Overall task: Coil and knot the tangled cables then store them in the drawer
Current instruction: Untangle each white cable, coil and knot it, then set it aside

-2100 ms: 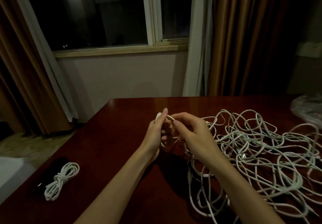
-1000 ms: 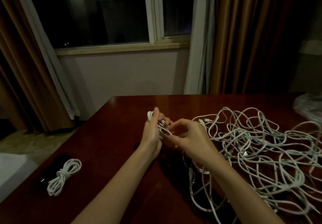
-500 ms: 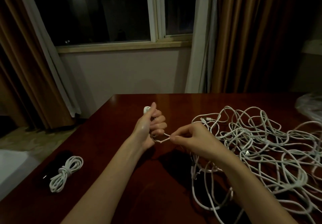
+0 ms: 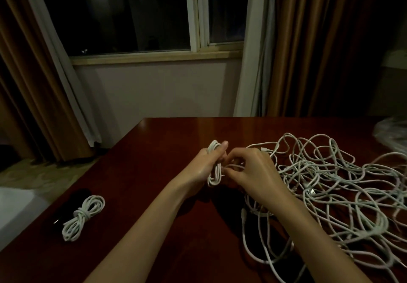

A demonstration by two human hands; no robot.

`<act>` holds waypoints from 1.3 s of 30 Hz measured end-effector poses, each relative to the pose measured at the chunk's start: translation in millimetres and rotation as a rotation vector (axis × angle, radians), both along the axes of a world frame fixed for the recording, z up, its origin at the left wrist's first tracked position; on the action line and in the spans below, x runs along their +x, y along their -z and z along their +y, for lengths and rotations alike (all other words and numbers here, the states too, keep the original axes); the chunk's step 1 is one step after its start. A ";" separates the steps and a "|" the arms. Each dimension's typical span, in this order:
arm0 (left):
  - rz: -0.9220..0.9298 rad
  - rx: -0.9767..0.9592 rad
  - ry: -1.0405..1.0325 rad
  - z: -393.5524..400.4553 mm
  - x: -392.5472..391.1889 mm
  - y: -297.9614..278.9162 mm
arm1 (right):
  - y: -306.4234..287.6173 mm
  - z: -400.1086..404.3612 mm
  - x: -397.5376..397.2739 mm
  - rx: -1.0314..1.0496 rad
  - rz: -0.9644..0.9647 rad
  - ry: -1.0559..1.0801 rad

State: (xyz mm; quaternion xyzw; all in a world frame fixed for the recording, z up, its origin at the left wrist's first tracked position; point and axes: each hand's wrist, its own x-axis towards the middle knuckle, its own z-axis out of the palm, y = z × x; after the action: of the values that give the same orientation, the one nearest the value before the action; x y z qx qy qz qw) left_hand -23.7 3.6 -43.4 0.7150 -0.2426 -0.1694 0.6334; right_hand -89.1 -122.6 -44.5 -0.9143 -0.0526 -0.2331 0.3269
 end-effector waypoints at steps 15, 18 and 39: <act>0.391 -0.119 0.323 12.9 4.2 -2.0 | -16.5 -8.5 -2.3 0.845 0.124 -0.101; 0.423 -0.263 0.217 11.6 8.3 -0.1 | -18.7 -9.2 -3.4 0.921 0.143 -0.121; -0.052 -0.222 -0.081 -9.2 -0.4 5.9 | -2.4 15.1 0.1 0.762 0.090 -0.217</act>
State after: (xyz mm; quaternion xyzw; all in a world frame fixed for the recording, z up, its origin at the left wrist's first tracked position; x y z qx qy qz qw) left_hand -24.1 -5.6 -49.3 0.6537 -0.2471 -0.0970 0.7086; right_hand -88.9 -107.6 -42.1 -0.7260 -0.0442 -0.1596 0.6674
